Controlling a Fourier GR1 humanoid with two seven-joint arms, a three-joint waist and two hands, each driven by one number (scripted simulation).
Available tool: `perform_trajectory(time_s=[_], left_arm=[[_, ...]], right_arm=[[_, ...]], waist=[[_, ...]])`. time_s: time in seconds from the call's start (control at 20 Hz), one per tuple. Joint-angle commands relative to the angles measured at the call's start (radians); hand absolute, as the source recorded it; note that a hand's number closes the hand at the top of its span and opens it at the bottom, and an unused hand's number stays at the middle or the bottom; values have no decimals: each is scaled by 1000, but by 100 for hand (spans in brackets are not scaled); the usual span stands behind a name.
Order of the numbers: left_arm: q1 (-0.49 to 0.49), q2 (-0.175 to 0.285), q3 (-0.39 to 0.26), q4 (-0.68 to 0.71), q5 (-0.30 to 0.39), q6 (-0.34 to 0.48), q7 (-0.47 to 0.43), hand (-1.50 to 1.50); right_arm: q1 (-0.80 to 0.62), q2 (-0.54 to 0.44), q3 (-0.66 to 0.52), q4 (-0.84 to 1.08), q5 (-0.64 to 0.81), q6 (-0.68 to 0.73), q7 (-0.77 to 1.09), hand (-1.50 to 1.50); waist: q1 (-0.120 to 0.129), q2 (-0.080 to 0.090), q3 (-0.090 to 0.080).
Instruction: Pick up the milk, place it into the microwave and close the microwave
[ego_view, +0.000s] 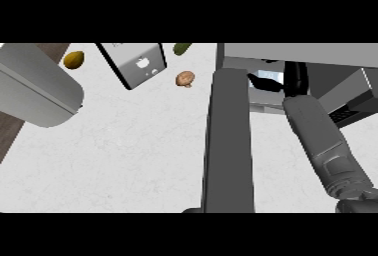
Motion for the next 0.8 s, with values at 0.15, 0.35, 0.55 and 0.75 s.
perform_trajectory(time_s=[0.15,0.35,0.55,0.75], left_arm=[[-74,-6,-30,3,-46,25,11,-150],[-87,35,-6,42,-48,-13,-5,-150],[-84,20,-44,8,-72,-13,13,-150],[-75,-4,-75,23,-85,-25,9,-150]], right_arm=[[-19,-26,35,85,65,-78,-7,-150],[-35,-13,10,108,34,-14,-24,-150],[-18,-2,-8,110,15,16,-83,-150],[-38,4,-40,114,-26,120,-120,-150]], waist=[[20,12,1],[24,8,1],[21,6,2],[11,-3,1]])
